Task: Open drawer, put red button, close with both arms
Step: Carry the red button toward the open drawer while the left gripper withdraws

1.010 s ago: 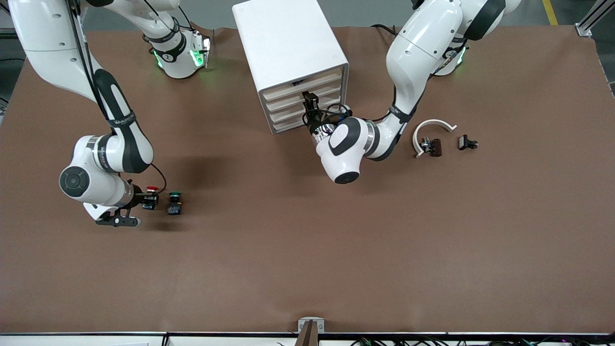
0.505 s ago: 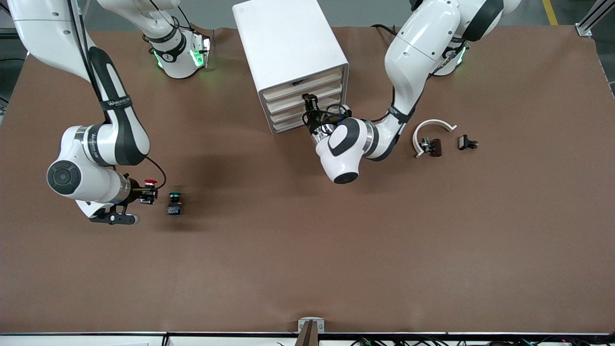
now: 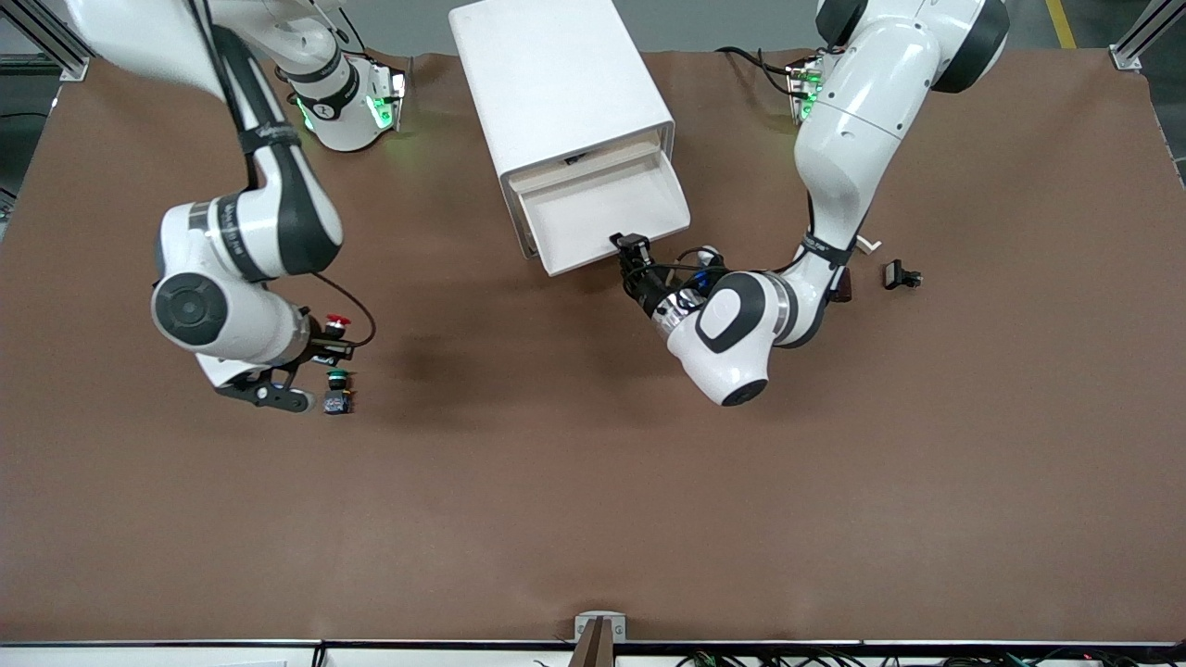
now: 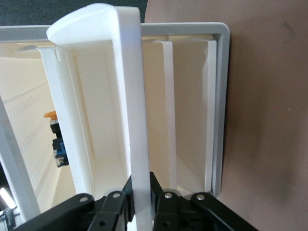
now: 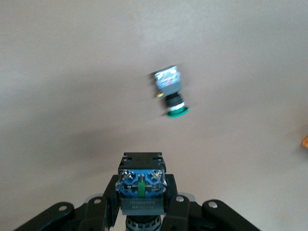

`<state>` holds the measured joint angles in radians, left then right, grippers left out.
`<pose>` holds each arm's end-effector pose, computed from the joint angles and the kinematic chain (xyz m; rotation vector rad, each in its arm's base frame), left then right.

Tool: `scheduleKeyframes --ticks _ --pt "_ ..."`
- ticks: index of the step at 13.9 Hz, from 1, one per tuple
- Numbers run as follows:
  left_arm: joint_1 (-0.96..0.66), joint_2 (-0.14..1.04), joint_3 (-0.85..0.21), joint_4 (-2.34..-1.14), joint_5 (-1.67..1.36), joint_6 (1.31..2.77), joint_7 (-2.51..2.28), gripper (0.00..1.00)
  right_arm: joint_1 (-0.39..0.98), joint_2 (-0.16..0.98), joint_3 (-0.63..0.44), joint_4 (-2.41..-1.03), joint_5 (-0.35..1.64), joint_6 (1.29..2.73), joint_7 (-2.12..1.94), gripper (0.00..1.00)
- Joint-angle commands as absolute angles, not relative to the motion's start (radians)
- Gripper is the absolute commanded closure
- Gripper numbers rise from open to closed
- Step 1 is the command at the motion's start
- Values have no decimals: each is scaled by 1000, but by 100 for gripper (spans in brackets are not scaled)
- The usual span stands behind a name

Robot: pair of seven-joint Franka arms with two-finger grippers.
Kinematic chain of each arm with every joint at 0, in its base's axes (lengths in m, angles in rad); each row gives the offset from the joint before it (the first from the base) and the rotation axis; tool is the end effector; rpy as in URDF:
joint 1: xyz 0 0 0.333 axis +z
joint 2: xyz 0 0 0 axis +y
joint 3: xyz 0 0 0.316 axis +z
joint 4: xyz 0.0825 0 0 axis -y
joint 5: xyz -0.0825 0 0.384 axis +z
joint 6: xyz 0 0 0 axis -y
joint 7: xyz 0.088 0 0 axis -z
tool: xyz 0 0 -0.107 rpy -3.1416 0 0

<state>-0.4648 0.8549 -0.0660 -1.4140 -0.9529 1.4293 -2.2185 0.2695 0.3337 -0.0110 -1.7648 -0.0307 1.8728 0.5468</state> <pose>0.5186 -0.4069 0.2014 -1.1827 -1.8418 1.4243 0.5966 0.1558 0.3585 2.9811 -0.4135 -0.2950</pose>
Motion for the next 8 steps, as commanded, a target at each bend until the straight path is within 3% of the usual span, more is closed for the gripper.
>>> scheduleKeyframes --ticks 1,2,8 --pt "-446 873 -60 -1379 -965 1450 -2166 60 354 318 -14 -1656 -32 1745 725 87" --pt "-446 871 -60 -1378 -965 1454 -2166 1 397 319 -14 -1626 -19 1718 800 87" --pt "-323 856 -58 -1258 -913 1447 -2163 0 646 328 -14 -1522 44 1689 1320 87"
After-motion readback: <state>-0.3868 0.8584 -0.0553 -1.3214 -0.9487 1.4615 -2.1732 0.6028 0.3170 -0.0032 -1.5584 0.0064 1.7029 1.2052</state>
